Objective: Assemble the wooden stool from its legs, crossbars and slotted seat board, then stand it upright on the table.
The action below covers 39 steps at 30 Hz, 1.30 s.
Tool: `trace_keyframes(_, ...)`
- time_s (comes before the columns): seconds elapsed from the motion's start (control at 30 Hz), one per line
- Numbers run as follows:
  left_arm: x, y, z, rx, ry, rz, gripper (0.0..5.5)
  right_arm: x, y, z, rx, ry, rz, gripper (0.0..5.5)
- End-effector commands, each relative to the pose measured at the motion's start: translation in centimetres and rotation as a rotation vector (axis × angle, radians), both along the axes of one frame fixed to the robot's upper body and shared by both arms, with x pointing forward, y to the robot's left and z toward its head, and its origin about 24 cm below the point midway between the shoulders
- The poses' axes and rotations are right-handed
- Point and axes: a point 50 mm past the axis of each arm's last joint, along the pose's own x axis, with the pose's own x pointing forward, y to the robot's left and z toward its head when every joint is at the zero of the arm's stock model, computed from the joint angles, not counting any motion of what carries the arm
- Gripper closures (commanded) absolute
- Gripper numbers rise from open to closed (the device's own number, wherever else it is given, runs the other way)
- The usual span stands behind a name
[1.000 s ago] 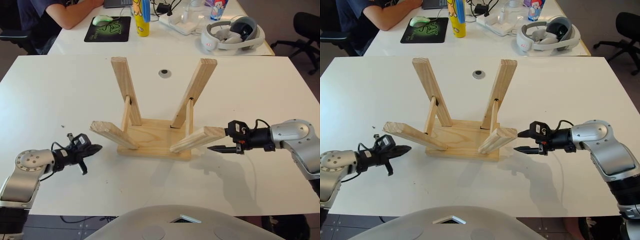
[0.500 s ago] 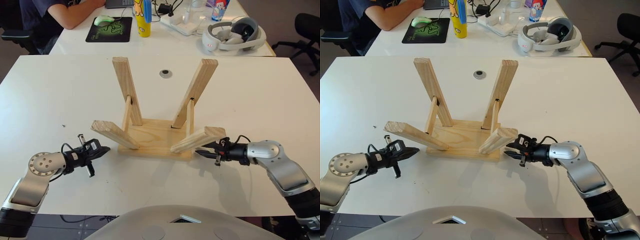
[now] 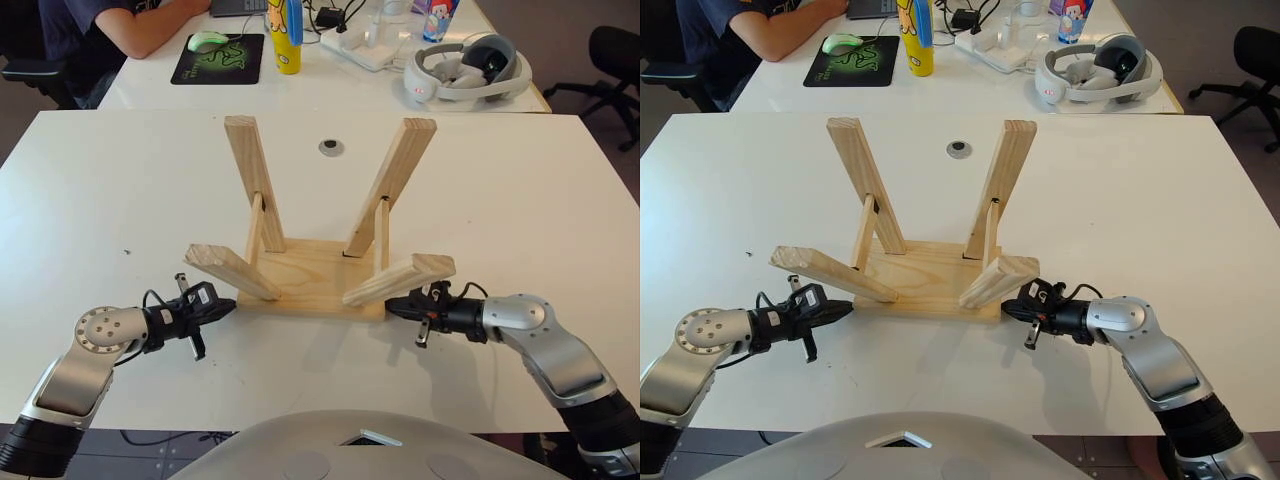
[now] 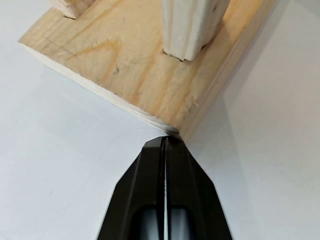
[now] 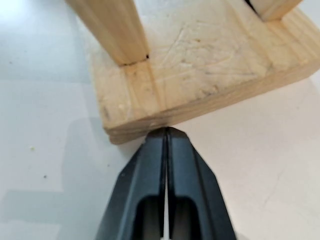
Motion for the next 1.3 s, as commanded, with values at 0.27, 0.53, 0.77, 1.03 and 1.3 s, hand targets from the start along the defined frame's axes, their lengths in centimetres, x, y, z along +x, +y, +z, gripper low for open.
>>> trace_keyframes(0.27,0.7,-2.6,4.2,-0.195,-0.058,-0.058,5.50,1.8,0.8,4.3,0.236,-0.064,0.029,5.48)
trace_keyframes(0.53,1.4,-3.3,8.3,-0.280,-0.138,-0.091,5.50,2.8,0.4,6.0,0.280,-0.097,0.022,5.48)
trace_keyframes(0.77,1.7,-3.0,8.2,-0.273,-0.127,-0.075,5.50,4.3,-0.1,7.0,0.315,-0.155,-0.033,5.48)
trace_keyframes(1.03,2.7,-2.5,8.5,-0.288,-0.180,-0.012,5.50,4.7,-0.3,7.0,0.321,-0.171,-0.060,5.48)
trace_keyframes(1.3,4.3,-1.6,8.5,-0.301,-0.261,0.113,5.50,6.2,-0.9,7.0,0.275,-0.239,-0.131,5.48)
